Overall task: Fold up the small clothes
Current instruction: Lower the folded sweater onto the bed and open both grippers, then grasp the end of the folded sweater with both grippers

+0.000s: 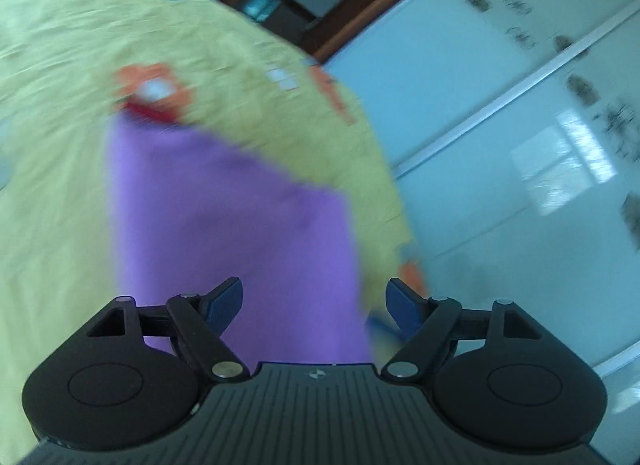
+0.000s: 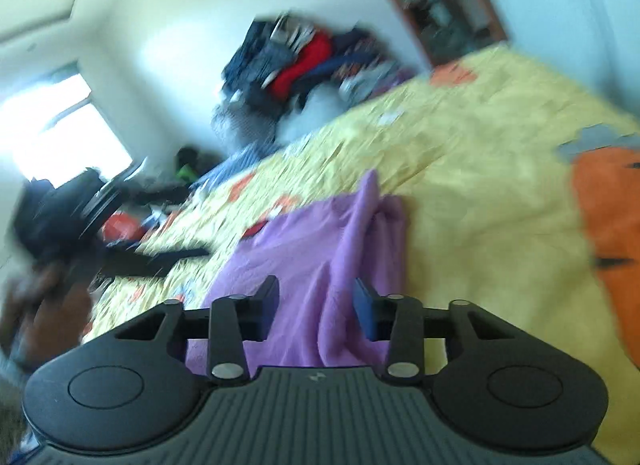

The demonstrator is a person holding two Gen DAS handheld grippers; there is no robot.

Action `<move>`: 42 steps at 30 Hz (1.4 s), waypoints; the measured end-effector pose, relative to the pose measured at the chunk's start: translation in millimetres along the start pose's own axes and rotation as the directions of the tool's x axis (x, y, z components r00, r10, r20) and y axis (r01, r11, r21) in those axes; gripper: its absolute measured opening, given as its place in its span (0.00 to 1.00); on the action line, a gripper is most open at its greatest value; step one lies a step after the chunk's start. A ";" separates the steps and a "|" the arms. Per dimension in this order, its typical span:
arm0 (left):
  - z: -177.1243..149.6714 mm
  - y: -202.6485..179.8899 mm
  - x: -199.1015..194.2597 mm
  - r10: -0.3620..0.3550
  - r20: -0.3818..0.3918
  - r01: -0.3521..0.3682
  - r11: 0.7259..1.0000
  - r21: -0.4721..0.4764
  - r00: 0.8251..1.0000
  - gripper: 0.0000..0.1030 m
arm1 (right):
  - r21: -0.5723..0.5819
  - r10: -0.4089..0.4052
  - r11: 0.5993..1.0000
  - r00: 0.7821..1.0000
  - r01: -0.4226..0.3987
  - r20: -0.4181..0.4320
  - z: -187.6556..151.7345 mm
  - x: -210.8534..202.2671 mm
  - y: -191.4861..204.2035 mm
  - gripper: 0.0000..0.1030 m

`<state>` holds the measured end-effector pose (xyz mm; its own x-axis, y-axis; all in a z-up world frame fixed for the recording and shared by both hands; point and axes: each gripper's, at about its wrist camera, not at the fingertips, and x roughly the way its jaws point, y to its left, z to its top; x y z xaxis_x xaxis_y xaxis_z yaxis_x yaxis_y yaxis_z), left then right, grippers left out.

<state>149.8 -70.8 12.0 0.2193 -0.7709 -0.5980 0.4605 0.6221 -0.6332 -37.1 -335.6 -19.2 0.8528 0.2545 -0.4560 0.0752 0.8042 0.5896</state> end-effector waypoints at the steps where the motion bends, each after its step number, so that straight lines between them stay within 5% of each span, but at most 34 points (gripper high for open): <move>1: -14.7 8.0 -10.1 0.030 0.006 -0.030 1.000 -0.002 1.000 0.76 | -0.020 -0.028 0.999 0.999 0.027 -0.038 2.2 9.9 -1.0 0.35; 5: -61.0 35.2 -27.3 0.059 -0.017 -0.059 0.997 -0.047 0.998 0.79 | -0.049 -0.033 0.998 0.990 0.026 -0.137 -0.6 27.5 -8.8 0.28; 6: -68.6 39.0 -25.6 0.057 -0.028 -0.059 0.996 -0.061 0.998 0.81 | -0.040 -0.017 0.999 0.989 0.011 -0.145 -0.2 27.8 -10.6 0.11; 7: -74.3 40.9 -22.6 0.069 -0.041 -0.072 0.995 -0.070 0.997 0.81 | -0.013 0.010 1.000 0.989 -0.012 -0.146 0.1 27.4 -12.7 0.05; 14: -86.8 25.6 -8.0 0.055 -0.052 -0.057 0.997 -0.042 0.997 0.87 | -0.006 0.059 0.998 0.998 -0.059 -0.012 20.9 -4.5 -9.7 0.04; 17: -96.1 25.2 -2.3 0.096 -0.072 -0.098 0.995 -0.022 0.993 0.88 | -0.048 -0.041 0.998 0.995 0.037 -0.086 23.9 12.0 -20.8 0.04; 20: -103.1 24.6 -7.0 0.089 -0.080 -0.089 0.996 -0.006 0.993 0.88 | -0.058 -0.060 0.997 0.985 0.051 -0.159 19.2 25.0 -35.1 0.10; 23: -107.8 25.5 -20.9 0.058 -0.074 -0.059 0.998 -0.014 0.996 0.87 | -0.074 -0.058 0.996 0.988 0.047 -0.145 23.9 5.8 -27.8 0.31; 29: -114.1 28.7 -43.9 0.077 -0.046 -0.074 0.996 0.059 0.996 0.88 | -0.104 -0.051 0.994 0.986 0.035 -0.156 -12.8 -45.0 -14.6 0.40; 32: -123.4 15.4 -39.8 0.136 -0.045 -0.125 0.972 0.199 0.990 0.88 | -0.116 -0.070 0.992 0.983 0.051 -0.171 -33.9 -49.5 -17.0 0.48; 34: -130.9 3.0 -32.9 0.220 -0.015 -0.206 0.933 0.296 0.975 0.87 | -0.125 -0.047 0.992 0.982 0.024 -0.180 -43.5 -45.1 -15.0 0.48; 37: -138.8 -12.2 -21.2 0.303 0.063 -0.303 0.870 0.388 0.951 0.84 | -0.154 -0.066 0.987 0.987 0.042 -0.150 -49.2 -43.0 -10.2 0.31; 38: -142.3 -16.5 -17.4 0.334 0.089 -0.340 0.846 0.411 0.938 0.79 | -0.164 -0.077 0.985 0.988 0.054 -0.137 -48.9 -43.1 -8.9 0.16; 39: -144.0 -17.8 -14.2 0.356 0.113 -0.369 0.831 0.417 0.928 0.66 | -0.165 -0.082 0.984 0.989 0.061 -0.124 -47.9 -43.4 -9.1 0.11; 41: -142.9 -14.0 -11.6 0.351 0.111 -0.366 0.854 0.369 0.930 0.50 | -0.155 -0.073 0.986 0.991 0.055 -0.116 -45.7 -42.7 -11.3 0.09; 42: -142.6 -11.0 -12.7 0.327 0.106 -0.343 0.875 0.342 0.939 0.28 | -0.164 -0.076 0.985 0.991 0.057 -0.112 -46.1 -43.5 -11.4 0.09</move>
<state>19.3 -48.5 -43.5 0.4474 -0.5350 -0.7166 0.6221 0.7619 -0.1804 -98.9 -331.1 -36.8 0.7817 0.2512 -0.5708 0.0376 0.8947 0.4451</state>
